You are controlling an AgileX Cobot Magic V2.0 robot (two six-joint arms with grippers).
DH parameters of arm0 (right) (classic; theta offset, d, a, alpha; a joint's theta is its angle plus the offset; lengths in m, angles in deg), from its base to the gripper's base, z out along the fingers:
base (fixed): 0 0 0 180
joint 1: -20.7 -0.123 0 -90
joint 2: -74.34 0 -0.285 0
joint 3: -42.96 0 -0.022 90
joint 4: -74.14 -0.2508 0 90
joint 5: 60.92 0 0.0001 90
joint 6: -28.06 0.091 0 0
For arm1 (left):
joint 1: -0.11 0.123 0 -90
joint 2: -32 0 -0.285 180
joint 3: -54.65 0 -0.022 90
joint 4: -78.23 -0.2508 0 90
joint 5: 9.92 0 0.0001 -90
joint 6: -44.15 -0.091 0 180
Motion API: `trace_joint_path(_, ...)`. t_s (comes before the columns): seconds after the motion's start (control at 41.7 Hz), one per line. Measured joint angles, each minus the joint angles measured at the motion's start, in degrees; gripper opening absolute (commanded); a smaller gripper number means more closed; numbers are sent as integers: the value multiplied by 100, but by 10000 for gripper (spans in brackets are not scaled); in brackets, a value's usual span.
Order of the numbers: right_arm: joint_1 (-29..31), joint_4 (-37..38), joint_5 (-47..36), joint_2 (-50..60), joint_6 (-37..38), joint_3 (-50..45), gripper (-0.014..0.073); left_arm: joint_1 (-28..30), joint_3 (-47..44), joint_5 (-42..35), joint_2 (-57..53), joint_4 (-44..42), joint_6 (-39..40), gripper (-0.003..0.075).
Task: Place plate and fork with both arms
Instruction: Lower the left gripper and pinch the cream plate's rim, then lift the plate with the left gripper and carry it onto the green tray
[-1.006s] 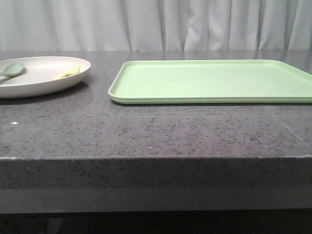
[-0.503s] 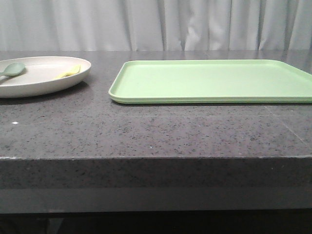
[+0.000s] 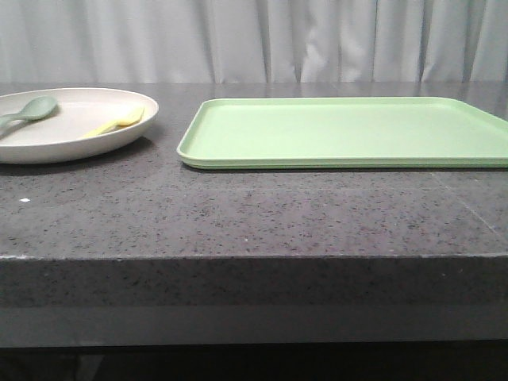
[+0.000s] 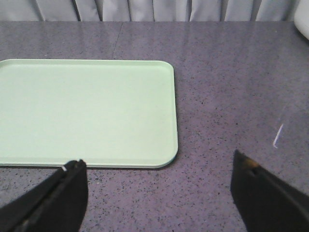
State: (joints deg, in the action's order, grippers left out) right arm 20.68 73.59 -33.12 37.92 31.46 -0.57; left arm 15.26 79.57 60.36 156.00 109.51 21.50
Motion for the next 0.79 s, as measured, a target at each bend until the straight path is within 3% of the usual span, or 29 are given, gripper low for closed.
trace_joint_path(0.383,0,0,0,0,0,0,624,-176,0,-12,0,371,216,-18)
trace_joint_path(0.791,0,0,0,0,0,0,624,-1217,632,10,-10,179,1424,-18)
